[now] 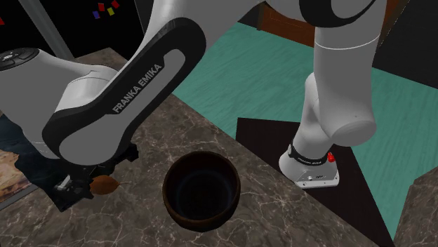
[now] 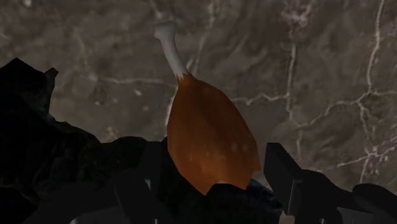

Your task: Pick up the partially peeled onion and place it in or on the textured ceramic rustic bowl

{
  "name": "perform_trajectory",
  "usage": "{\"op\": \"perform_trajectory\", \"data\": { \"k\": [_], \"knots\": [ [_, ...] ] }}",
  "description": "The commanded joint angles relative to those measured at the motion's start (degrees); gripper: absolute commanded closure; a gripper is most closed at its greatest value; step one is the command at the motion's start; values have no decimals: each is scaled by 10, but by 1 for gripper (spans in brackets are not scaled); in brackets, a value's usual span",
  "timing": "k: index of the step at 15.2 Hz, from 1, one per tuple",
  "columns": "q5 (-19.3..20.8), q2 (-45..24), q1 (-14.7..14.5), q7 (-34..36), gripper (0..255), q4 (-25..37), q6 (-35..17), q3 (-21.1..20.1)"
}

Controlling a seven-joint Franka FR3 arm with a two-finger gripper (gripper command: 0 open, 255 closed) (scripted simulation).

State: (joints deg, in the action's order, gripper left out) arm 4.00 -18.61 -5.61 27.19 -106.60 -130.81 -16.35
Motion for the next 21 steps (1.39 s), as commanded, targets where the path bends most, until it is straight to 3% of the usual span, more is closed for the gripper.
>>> {"op": "perform_trajectory", "data": {
  "k": [1, 9, 21],
  "knots": [
    [0, -1, 0, 0, 255, 0, 0, 0],
    [0, -1, 0, 0, 255, 0, 0, 0],
    [-14, 36, 4, -7, 255, 45, 80, -5]
  ]
}}
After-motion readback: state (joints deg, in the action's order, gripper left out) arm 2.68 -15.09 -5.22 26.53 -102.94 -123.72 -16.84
